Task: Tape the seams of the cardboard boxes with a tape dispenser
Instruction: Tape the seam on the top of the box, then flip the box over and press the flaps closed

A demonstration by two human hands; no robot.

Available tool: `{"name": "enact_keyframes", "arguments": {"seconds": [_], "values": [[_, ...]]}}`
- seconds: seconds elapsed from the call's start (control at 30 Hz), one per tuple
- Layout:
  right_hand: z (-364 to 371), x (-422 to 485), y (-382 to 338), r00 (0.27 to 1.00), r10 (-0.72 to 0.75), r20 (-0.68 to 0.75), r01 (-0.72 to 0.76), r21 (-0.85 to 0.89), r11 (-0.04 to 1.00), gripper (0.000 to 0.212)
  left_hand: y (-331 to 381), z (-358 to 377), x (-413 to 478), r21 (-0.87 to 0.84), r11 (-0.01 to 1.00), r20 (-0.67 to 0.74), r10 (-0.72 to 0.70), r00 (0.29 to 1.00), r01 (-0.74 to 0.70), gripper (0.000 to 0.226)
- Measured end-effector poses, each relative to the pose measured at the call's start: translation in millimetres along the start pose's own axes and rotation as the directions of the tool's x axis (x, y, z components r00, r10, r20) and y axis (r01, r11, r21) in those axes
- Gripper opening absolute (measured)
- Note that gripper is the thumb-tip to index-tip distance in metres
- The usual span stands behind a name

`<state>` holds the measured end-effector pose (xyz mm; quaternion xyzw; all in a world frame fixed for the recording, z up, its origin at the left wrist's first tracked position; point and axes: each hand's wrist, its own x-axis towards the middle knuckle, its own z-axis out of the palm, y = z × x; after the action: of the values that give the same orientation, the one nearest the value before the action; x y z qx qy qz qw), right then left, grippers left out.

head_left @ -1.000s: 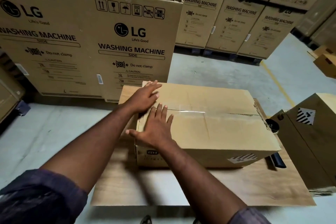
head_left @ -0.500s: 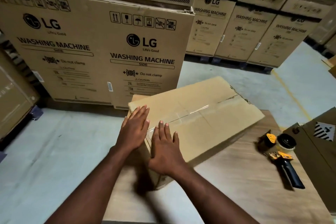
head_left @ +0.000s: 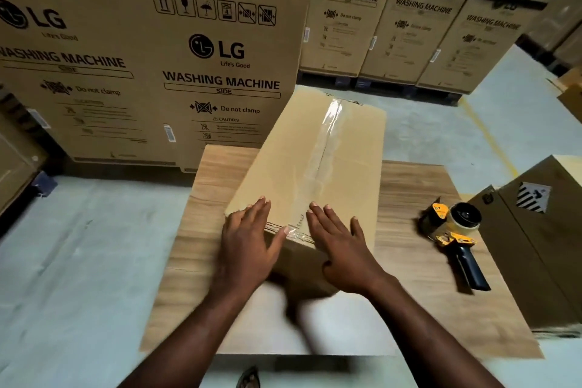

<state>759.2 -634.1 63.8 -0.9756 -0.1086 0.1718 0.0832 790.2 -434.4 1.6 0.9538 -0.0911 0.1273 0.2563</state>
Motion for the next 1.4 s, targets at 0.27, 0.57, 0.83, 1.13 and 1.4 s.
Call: {"name": "enact_keyframes", "arguments": {"seconds": [0.27,0.57,0.83,1.13,1.4], "values": [[13,-55,110,0.993,-0.067,-0.094,0.068,0.016,0.998,0.093,99,39,-54,0.005,1.0,-0.048,0.002,0.999,-0.001,0.06],[49,-81,165,0.904,-0.136,-0.406,0.124,-0.057,0.991,0.073,167,73,-80,0.179,0.979,-0.103,-0.083,0.991,0.101,0.072],[64,-89,170,0.862,-0.083,-0.501,0.143,0.083,0.986,0.064,181,69,-81,0.065,0.977,-0.083,-0.197,0.977,0.202,0.07],[69,-94,172,0.822,-0.093,-0.562,0.196,0.127,0.972,0.065,171,65,-88,0.134,0.988,-0.065,-0.066,0.996,0.074,0.08],[86,-130,182,0.678,0.189,-0.71,0.298,0.501,0.812,0.043,180,67,-91,-0.098,0.994,-0.15,-0.071,0.986,0.057,0.047]]}}
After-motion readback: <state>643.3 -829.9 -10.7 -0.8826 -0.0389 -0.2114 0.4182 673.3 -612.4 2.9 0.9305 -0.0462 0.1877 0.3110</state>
